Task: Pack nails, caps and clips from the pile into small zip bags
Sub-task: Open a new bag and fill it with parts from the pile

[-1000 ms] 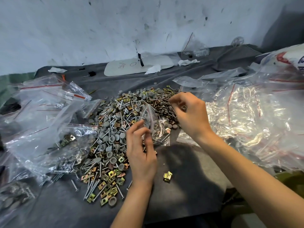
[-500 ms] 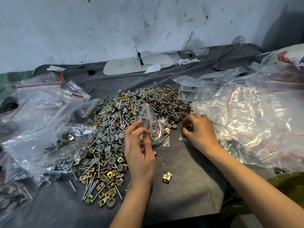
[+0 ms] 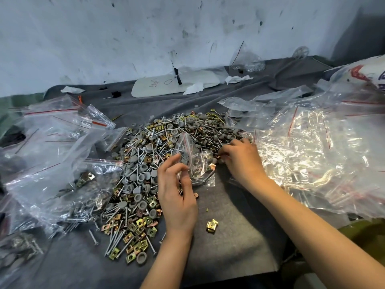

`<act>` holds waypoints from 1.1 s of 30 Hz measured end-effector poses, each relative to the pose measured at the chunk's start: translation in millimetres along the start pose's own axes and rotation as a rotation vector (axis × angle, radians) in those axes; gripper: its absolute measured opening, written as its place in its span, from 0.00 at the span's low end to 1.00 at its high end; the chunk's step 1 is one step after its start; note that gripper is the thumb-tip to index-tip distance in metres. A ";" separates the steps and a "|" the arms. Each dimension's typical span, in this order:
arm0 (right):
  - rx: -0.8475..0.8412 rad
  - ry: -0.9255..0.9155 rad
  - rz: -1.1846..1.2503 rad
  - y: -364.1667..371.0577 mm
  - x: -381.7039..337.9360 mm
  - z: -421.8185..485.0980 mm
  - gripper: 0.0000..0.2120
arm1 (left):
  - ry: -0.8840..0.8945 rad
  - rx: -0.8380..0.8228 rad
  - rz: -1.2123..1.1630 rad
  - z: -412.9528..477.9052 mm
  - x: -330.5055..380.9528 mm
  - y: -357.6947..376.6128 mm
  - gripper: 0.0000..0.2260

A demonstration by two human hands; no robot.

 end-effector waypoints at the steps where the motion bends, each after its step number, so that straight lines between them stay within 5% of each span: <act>1: -0.021 0.012 -0.003 4.2 -2.4 2.6 0.10 | 0.014 0.005 0.005 0.2 0.6 -0.4 0.05; 7: 0.027 0.161 -0.064 15.0 -5.6 7.3 0.12 | 0.017 0.008 0.003 -0.4 -0.8 -0.4 0.05; 22: 0.029 0.047 0.208 23.9 -4.1 2.0 0.08 | 0.045 -0.013 0.046 -3.2 7.1 0.8 0.06; 29: 0.130 0.032 0.450 13.0 -3.8 -0.7 0.08 | 0.042 -0.007 0.058 -2.5 5.1 1.7 0.05; 33: 0.246 0.023 0.969 -13.6 -7.0 -17.6 0.12 | 0.018 -0.038 0.061 -1.9 6.2 4.7 0.15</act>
Point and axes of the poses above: each hand's wrist, its own z-axis towards the middle knuckle, its own y-axis out of the palm, x = y × z, the point moved 8 cm from there along z, towards the middle knuckle, and after that the axes turned 3 degrees about -y, right-handed, at the moved point
